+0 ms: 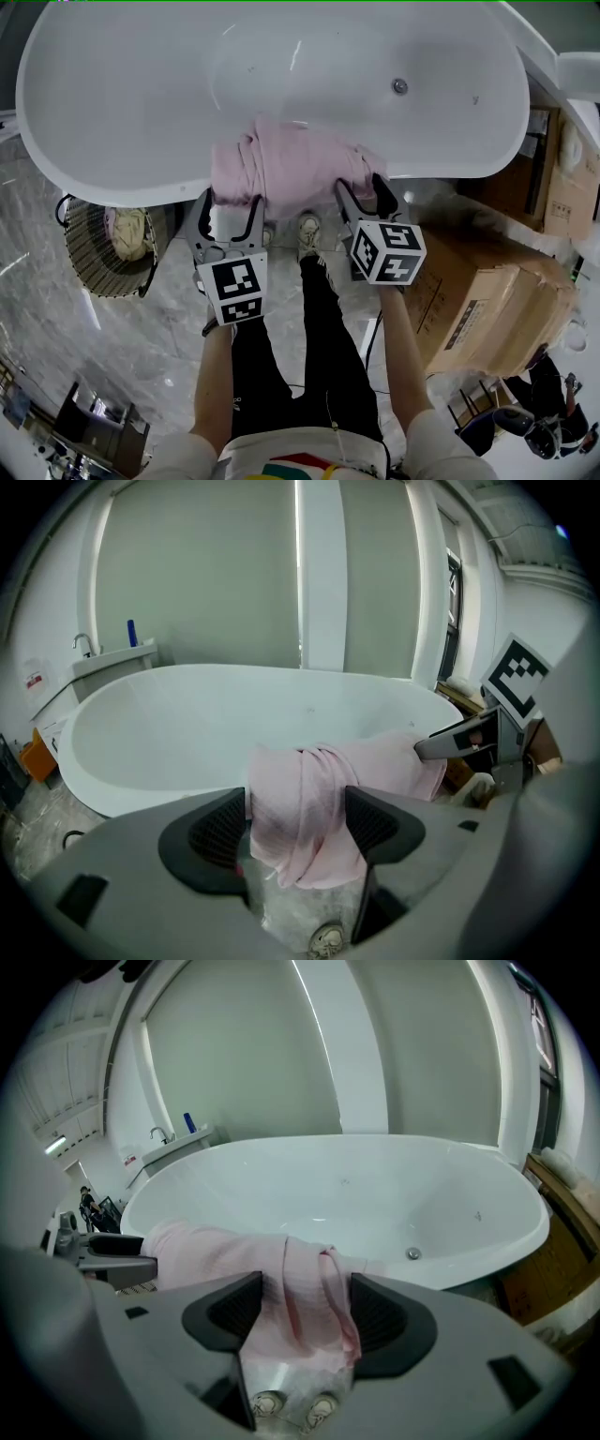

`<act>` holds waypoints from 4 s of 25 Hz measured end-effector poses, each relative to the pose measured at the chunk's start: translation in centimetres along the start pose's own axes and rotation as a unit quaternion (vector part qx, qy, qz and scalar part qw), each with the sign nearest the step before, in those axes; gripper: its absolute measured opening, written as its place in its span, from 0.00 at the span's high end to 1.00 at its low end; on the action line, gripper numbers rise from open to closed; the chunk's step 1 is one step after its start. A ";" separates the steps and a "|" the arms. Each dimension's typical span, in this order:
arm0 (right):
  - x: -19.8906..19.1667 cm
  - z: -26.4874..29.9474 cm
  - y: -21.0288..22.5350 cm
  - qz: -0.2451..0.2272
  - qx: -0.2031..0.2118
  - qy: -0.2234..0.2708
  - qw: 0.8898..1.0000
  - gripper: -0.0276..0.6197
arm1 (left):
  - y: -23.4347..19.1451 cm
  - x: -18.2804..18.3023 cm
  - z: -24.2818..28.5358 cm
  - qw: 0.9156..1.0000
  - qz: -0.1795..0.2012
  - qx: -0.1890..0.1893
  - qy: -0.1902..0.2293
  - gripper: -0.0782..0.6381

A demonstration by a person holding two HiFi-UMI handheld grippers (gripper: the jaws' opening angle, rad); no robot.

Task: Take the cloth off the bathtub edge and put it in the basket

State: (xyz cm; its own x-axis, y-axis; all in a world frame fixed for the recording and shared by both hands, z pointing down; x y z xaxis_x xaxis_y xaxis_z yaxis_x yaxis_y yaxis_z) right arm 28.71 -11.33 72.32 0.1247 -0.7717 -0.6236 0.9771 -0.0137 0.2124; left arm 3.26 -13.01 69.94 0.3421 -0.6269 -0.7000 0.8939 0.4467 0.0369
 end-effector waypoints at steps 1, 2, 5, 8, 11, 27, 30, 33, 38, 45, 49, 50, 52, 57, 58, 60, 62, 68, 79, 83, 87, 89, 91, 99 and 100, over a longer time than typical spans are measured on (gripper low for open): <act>0.0 0.0 0.0 0.000 0.001 -0.001 1.000 0.51 | 0.1 0.1 0.0 1.000 0.001 0.003 -0.003 0.45; 0.0 0.0 0.1 0.000 0.001 -0.003 1.000 0.51 | 0.1 0.1 0.1 1.000 0.002 0.006 -0.005 0.45; 0.2 0.0 0.1 0.000 -0.001 -0.011 1.000 0.51 | -0.1 0.2 0.0 1.000 0.008 0.010 -0.008 0.45; 0.5 0.0 0.1 0.000 0.002 -0.026 1.000 0.52 | -0.2 0.2 0.0 1.000 0.021 0.011 -0.008 0.47; 0.5 -0.1 0.0 0.005 0.009 -0.028 1.000 0.60 | 0.0 0.3 0.1 0.999 0.032 0.014 -0.006 0.53; -0.4 -0.4 0.1 0.027 0.036 -0.013 0.999 0.82 | 1.4 0.1 0.3 0.999 -0.036 -0.015 -0.010 0.80; -0.4 -0.4 -0.1 0.019 0.037 -0.012 0.999 0.84 | 1.4 0.1 0.3 1.000 -0.028 -0.006 -0.006 0.81; -0.4 -0.6 -0.1 0.005 0.039 -0.011 0.999 0.86 | 1.4 0.3 0.1 0.999 -0.035 -0.002 -0.004 0.81; 0.2 -1.2 -0.3 -0.004 0.037 -0.007 0.999 0.89 | 1.3 1.2 -0.6 0.999 -0.040 -0.007 0.006 0.82; 3.7 -4.9 -1.3 -0.022 0.039 0.024 0.999 0.90 | 1.0 5.0 -2.9 0.998 -0.044 -0.013 0.044 0.82; 7.2 -7.8 -1.9 -0.033 0.031 0.056 0.997 0.90 | 0.7 8.8 -5.0 0.996 -0.047 -0.015 0.074 0.82; 8.2 -8.5 -2.1 -0.033 0.029 0.067 0.997 0.90 | 0.7 10.0 -5.7 0.995 -0.044 -0.015 0.085 0.82; 10.2 -10.2 -2.4 -0.029 0.027 0.089 0.995 0.90 | 0.5 12.6 -7.1 0.993 -0.036 -0.015 0.108 0.82; 16.2 -15.8 -3.2 -0.029 0.029 0.143 0.989 0.90 | 0.3 19.9 -11.5 0.986 -0.020 -0.008 0.165 0.82; 17.7 -17.0 -3.5 -0.030 0.029 0.157 0.987 0.90 | 0.1 21.5 -12.5 0.984 -0.017 -0.006 0.180 0.82; 20.7 -19.6 -4.3 -0.037 0.031 0.188 0.981 0.90 | -0.2 24.6 -14.9 0.977 -0.013 -0.001 0.213 0.82; 23.8 -22.3 -5.3 -0.052 0.033 0.223 0.973 0.90 | -0.6 27.6 -17.4 0.968 -0.010 0.007 0.249 0.82; 31.3 -31.0 -8.6 -0.091 0.033 0.314 0.945 0.90 | -1.7 34.9 -25.6 0.940 -0.010 0.023 0.340 0.82; 37.1 -40.5 -13.7 -0.146 0.070 0.419 0.894 0.90 | -3.0 40.2 -36.7 0.889 0.000 0.063 0.453 0.82; 36.6 -41.4 -14.5 -0.155 0.077 0.429 0.887 0.90 | -3.0 39.7 -38.2 0.884 -0.002 0.072 0.462 0.82; 36.1 -41.7 -14.5 -0.154 0.091 0.433 0.883 0.90 | -2.6 39.0 -38.8 0.880 -0.006 0.083 0.467 0.82; 36.0 -41.4 -14.7 -0.155 0.099 0.432 0.883 0.90 | -2.5 38.8 -38.8 0.881 -0.012 0.093 0.464 0.82; 36.0 -41.0 -14.9 -0.162 0.108 0.427 0.883 0.90 | -2.6 38.4 -38.7 0.882 -0.019 0.103 0.460 0.82; 36.7 -38.2 -16.4 -0.188 0.181 0.406 0.876 0.90 | -3.5 36.3 -38.7 0.876 -0.046 0.179 0.446 0.82; 36.7 -37.7 -16.9 -0.194 0.195 0.403 0.873 0.90 | -3.8 35.7 -39.0 0.874 -0.050 0.193 0.444 0.82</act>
State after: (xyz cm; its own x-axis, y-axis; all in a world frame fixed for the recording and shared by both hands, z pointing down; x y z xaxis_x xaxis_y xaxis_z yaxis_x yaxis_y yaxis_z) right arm 23.28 -15.42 17.46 0.0321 0.0338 -0.9989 0.8595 -0.5110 0.0103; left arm 0.82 -12.15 17.05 0.0496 0.1688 -0.9844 0.9962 0.0629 0.0610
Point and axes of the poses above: the fingertips, and each gripper's own axes: z forward along the fingers, y to its right, x out of its top, the point moved 10 cm from there along -z, backward along the fingers, and after that the axes turned 1 degree about y, right-handed, at the moved point
